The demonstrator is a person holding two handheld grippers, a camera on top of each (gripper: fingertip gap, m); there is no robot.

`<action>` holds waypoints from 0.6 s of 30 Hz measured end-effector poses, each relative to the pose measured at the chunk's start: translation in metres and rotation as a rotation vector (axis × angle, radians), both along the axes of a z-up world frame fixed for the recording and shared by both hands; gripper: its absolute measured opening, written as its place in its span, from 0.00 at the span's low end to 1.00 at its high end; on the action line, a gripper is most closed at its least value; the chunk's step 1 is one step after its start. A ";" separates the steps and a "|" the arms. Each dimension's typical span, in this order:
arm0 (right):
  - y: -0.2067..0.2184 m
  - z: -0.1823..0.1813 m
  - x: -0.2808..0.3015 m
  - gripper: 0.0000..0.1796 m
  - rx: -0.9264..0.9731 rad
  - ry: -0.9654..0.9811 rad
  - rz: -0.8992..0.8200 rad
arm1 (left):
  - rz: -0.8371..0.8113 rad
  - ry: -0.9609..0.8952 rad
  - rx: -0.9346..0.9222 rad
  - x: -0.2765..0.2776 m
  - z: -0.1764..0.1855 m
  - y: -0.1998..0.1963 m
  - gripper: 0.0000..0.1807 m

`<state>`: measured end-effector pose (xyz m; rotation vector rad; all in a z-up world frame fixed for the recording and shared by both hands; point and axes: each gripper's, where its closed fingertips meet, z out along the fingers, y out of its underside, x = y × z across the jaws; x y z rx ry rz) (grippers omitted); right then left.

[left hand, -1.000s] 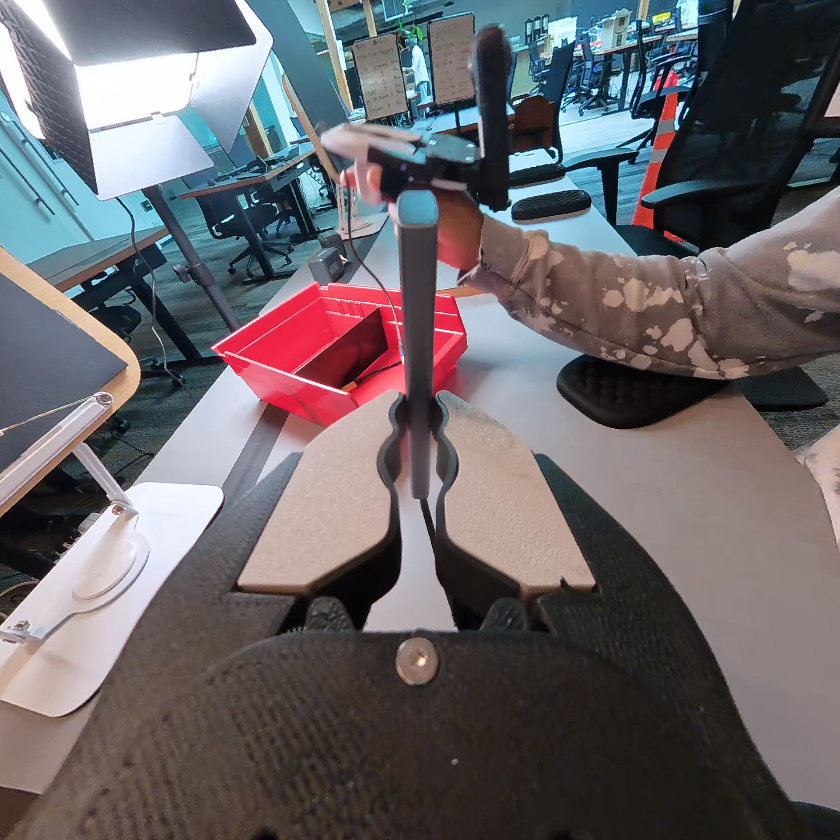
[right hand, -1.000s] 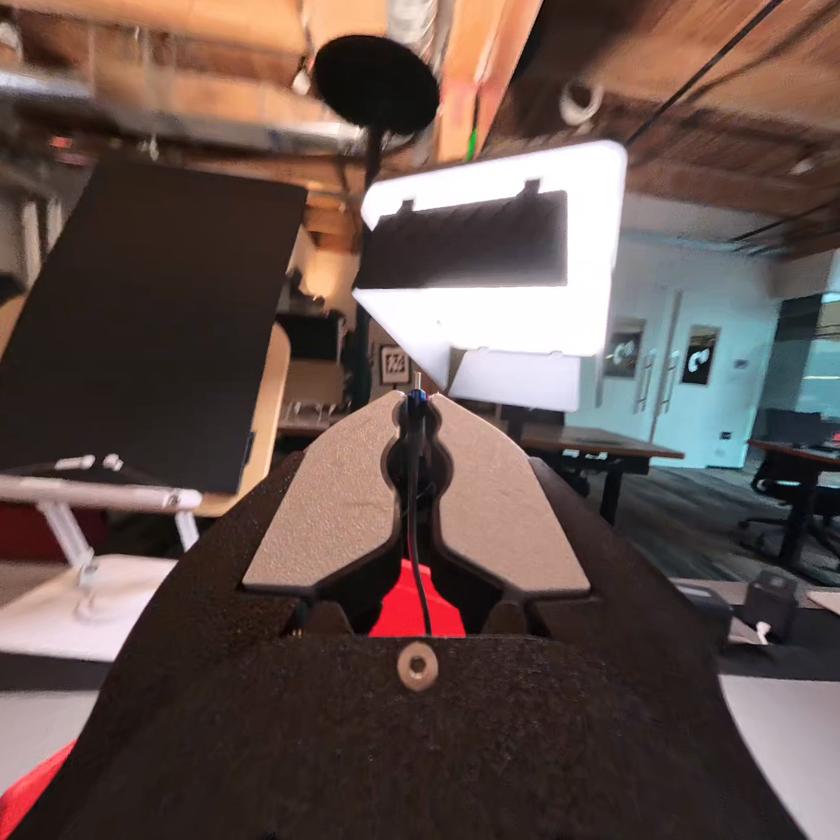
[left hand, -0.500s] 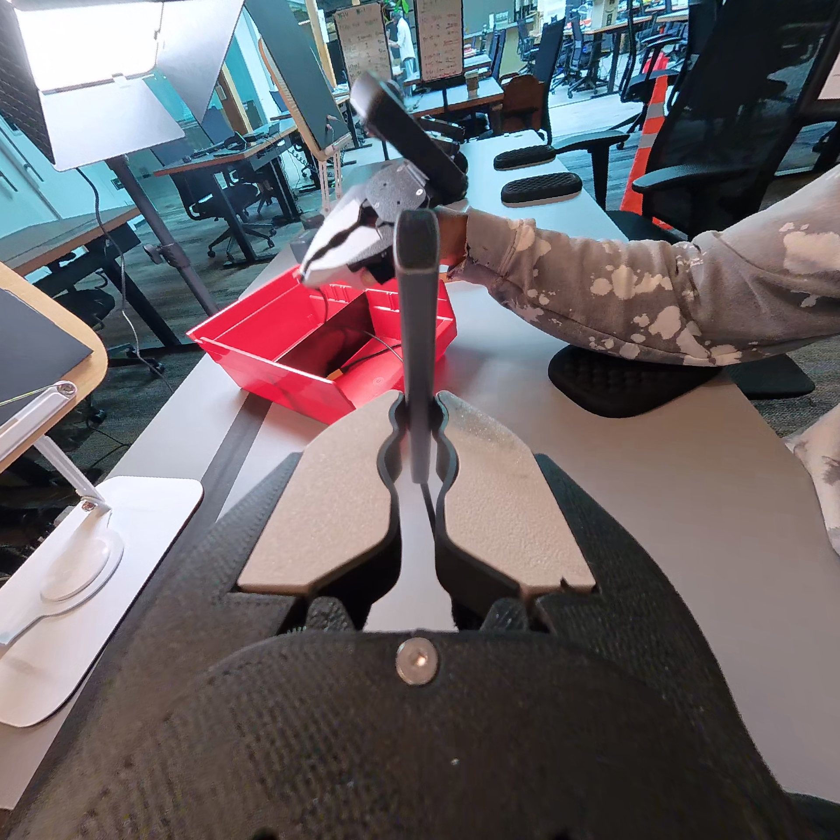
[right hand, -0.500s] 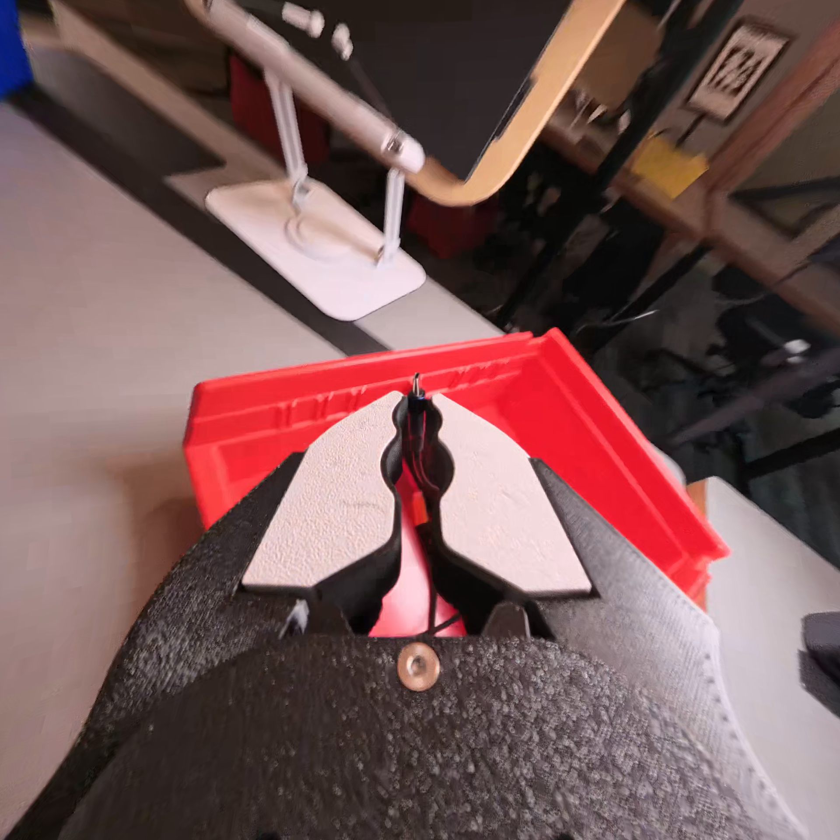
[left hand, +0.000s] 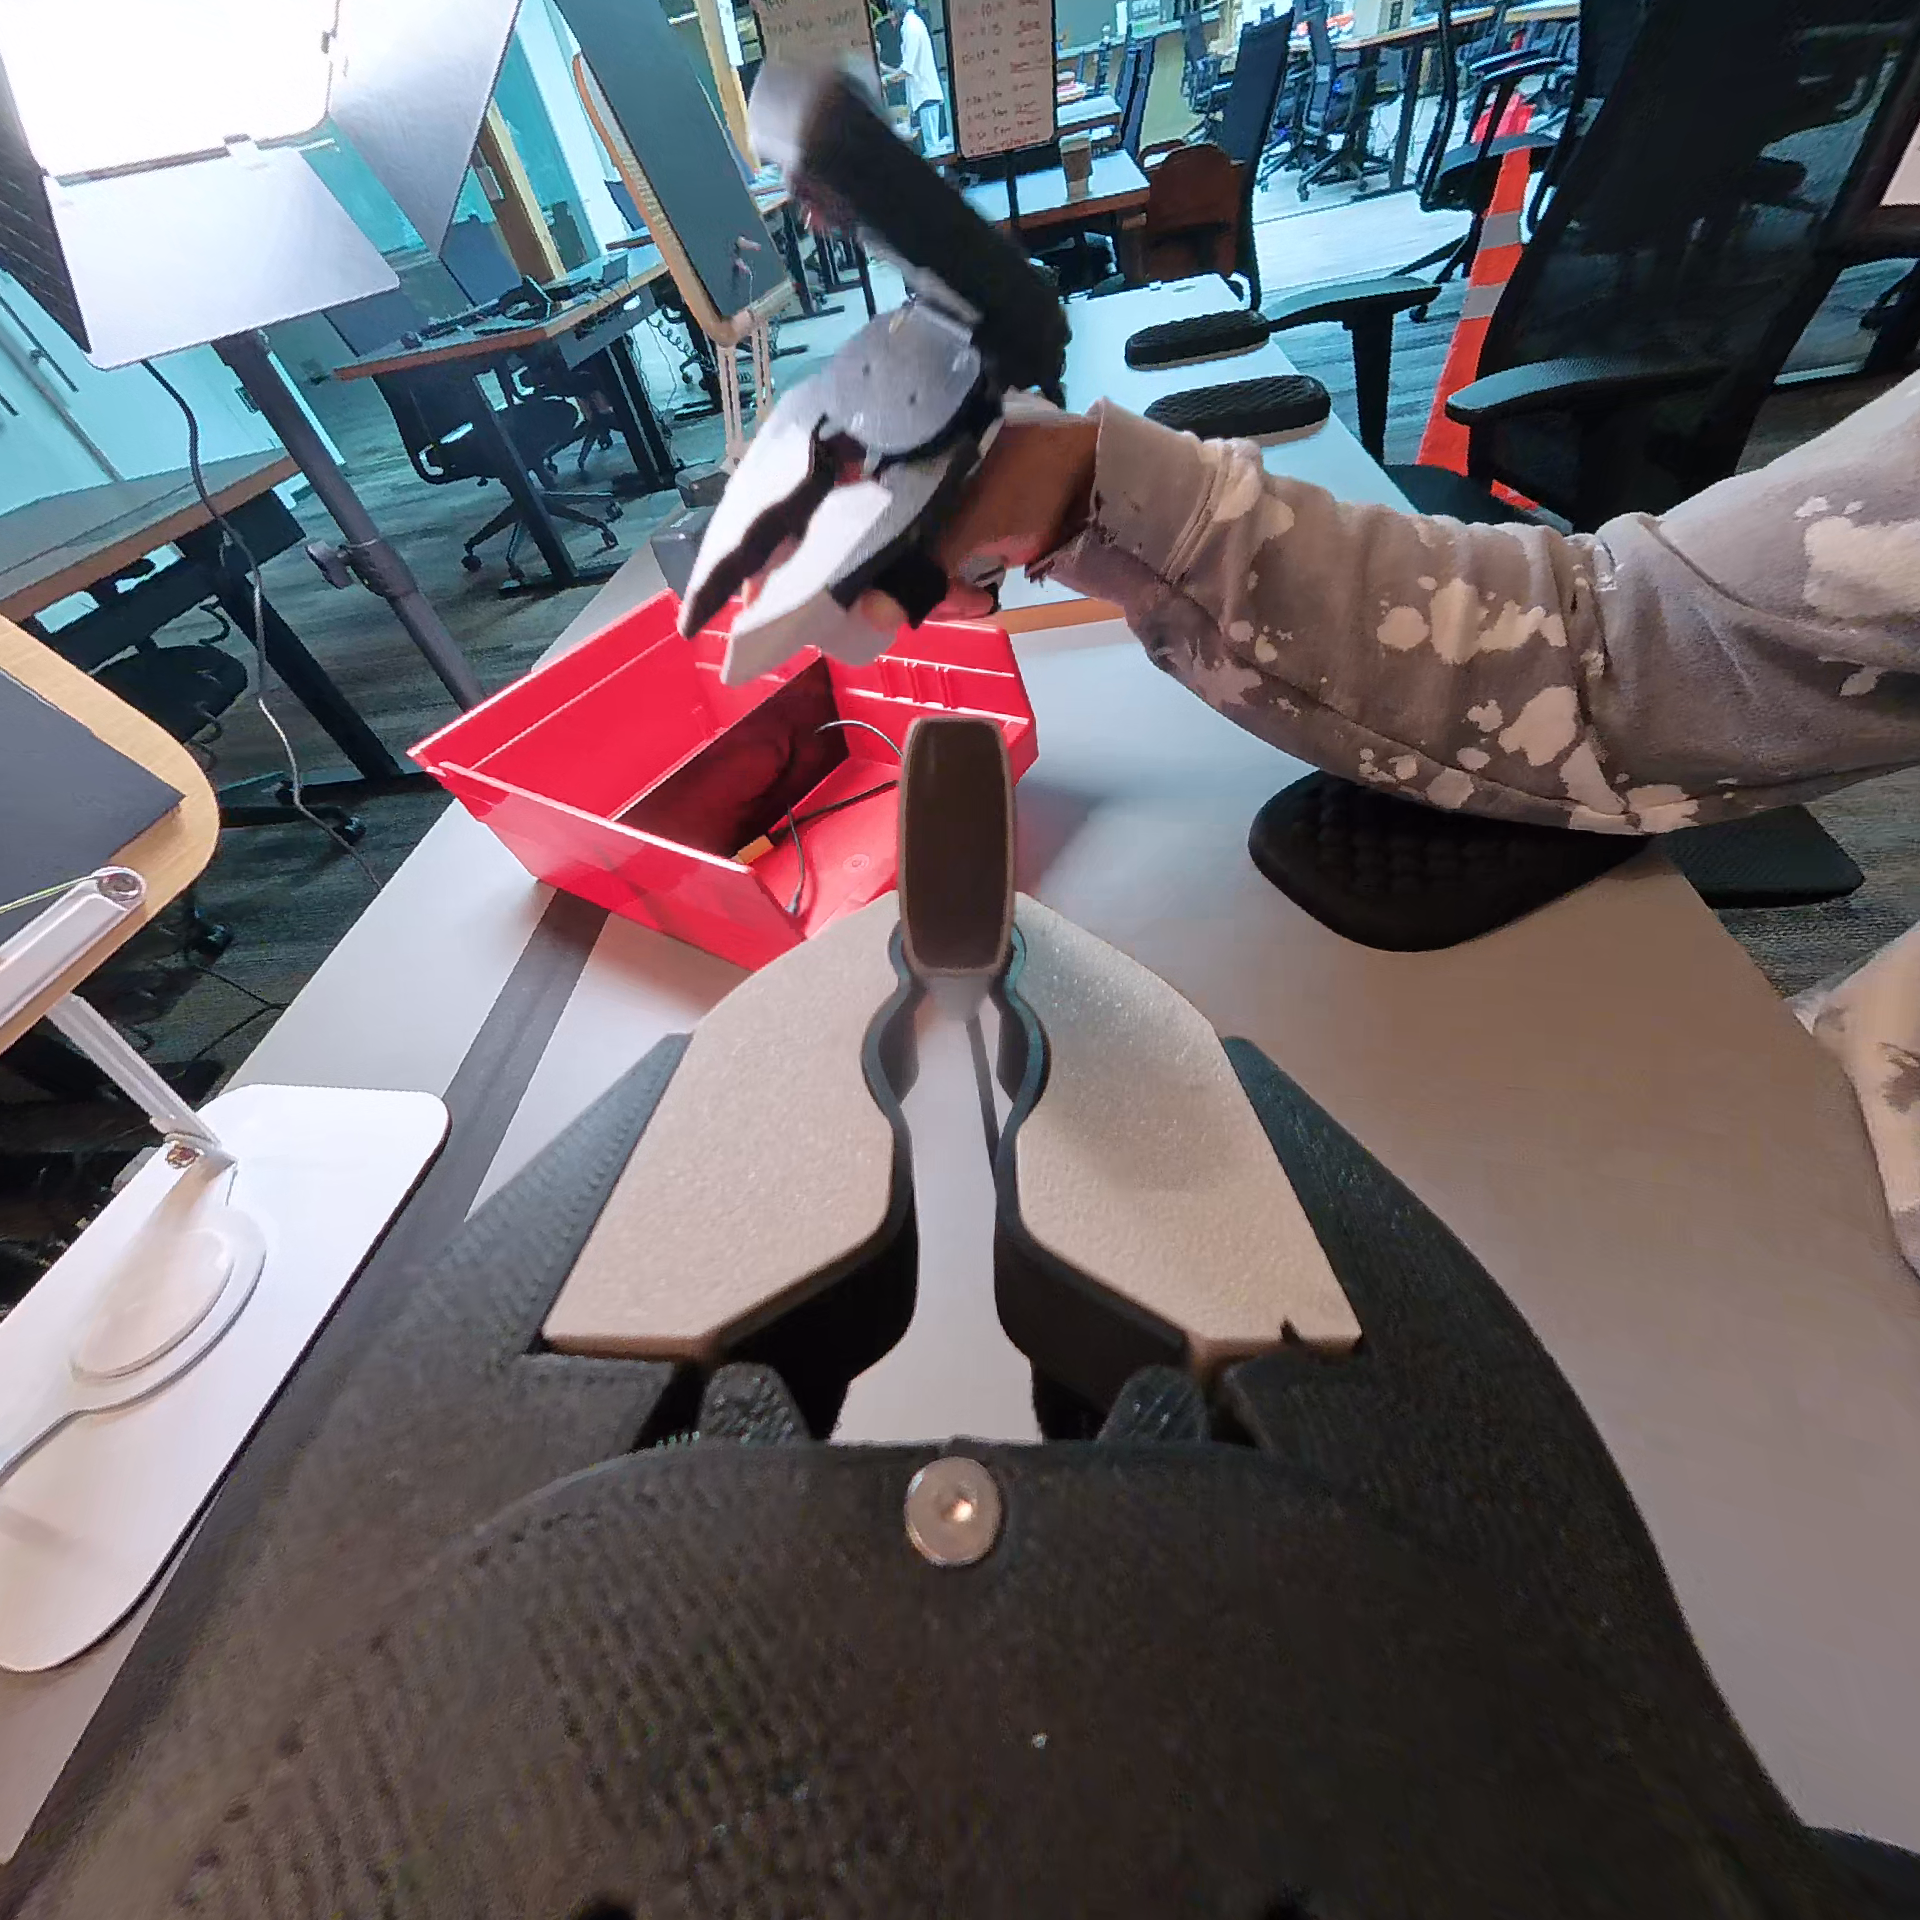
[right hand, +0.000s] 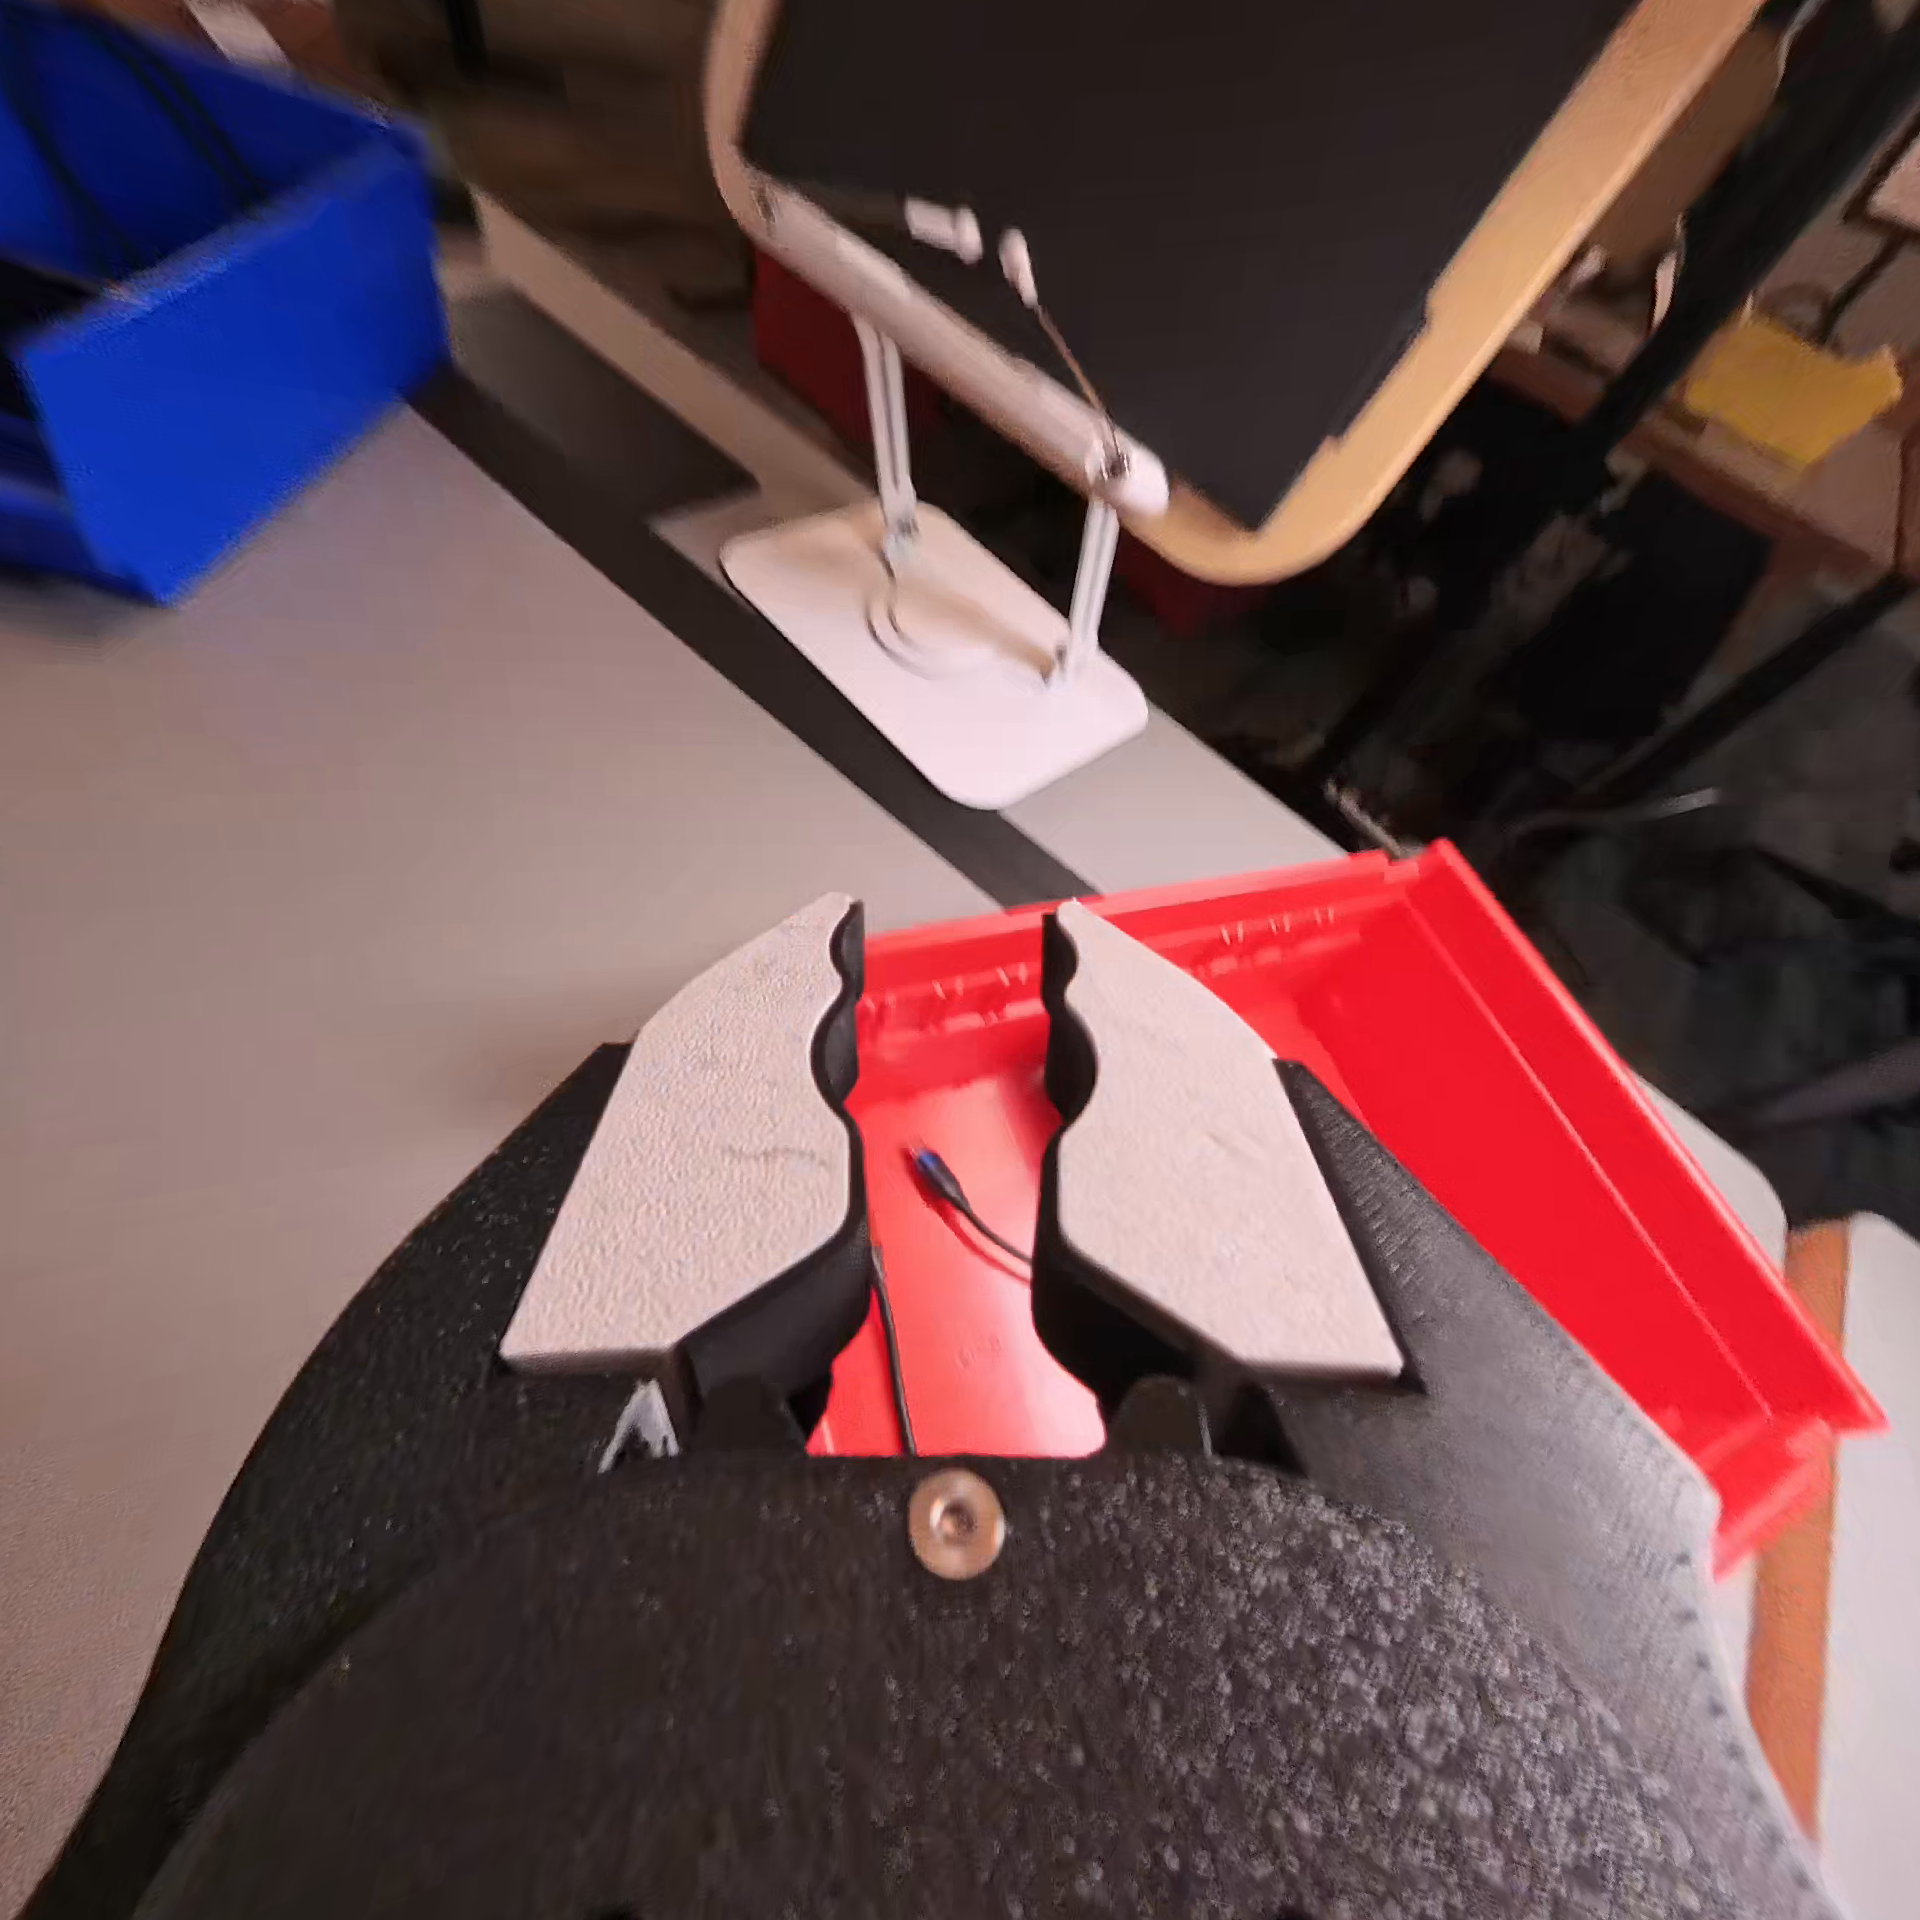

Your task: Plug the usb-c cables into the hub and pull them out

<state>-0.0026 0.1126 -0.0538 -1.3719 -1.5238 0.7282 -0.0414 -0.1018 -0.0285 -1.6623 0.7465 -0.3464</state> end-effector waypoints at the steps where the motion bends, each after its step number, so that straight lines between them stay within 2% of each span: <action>1: -0.012 0.013 -0.001 0.18 -0.003 0.057 0.053 | -0.001 0.000 -0.001 0.000 -0.001 0.001 0.06; 4: -0.062 0.042 -0.004 0.18 -0.012 0.175 0.264 | -0.007 -0.006 -0.007 0.003 -0.003 0.002 0.06; 6: -0.103 0.048 -0.004 0.18 -0.002 0.184 0.425 | -0.016 -0.008 -0.013 0.006 -0.006 0.004 0.06; 11: -0.187 0.016 -0.008 0.18 0.050 0.013 0.729 | -0.059 -0.033 0.000 0.018 -0.005 0.004 0.06; 14: -0.214 0.001 -0.020 0.16 0.105 -0.016 0.774 | -0.074 -0.030 0.002 0.025 -0.005 0.003 0.06; 15: -0.218 -0.001 -0.024 0.08 0.123 -0.016 0.774 | -0.077 -0.021 0.001 0.026 -0.006 0.003 0.06; 18: -0.213 0.003 -0.027 0.05 0.147 0.022 0.748 | -0.045 -0.005 0.020 0.023 -0.004 0.005 0.06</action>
